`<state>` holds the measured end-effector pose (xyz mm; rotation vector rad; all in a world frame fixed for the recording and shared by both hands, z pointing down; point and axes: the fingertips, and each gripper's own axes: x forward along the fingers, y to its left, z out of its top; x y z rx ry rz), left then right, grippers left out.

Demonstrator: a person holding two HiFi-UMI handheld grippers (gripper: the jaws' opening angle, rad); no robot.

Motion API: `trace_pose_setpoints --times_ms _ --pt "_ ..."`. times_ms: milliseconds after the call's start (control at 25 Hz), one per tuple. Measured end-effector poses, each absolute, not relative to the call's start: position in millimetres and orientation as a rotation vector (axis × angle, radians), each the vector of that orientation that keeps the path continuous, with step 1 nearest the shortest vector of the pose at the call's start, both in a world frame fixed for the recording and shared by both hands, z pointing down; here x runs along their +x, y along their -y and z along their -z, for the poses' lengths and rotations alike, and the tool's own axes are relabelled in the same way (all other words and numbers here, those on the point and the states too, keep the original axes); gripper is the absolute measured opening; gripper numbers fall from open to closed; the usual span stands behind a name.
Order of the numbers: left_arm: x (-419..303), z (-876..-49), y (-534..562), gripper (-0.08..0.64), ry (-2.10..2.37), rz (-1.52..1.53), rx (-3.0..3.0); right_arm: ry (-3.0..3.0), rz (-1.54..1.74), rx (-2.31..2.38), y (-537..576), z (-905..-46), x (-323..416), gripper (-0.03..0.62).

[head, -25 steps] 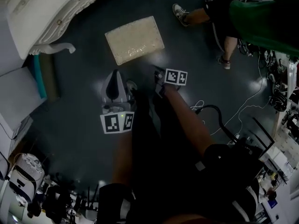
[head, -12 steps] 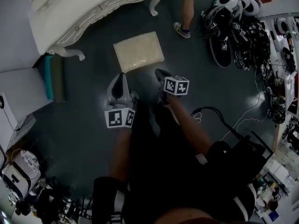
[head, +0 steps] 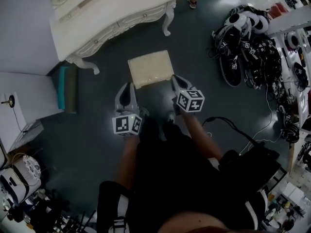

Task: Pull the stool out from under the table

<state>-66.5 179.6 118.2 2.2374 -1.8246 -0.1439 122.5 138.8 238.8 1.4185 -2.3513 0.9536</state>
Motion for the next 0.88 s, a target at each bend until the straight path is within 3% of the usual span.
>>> trace_pose_setpoints --times_ms 480,880 --pt "-62.3 -73.2 -197.1 0.008 1.850 0.190 2.249 2.516 -0.716 1.553 -133.0 -124.7 142.9 -0.002" --pt "-55.3 -63.4 -223.0 0.009 1.843 0.184 2.269 2.571 -0.575 1.555 -159.2 -95.4 146.7 -0.002"
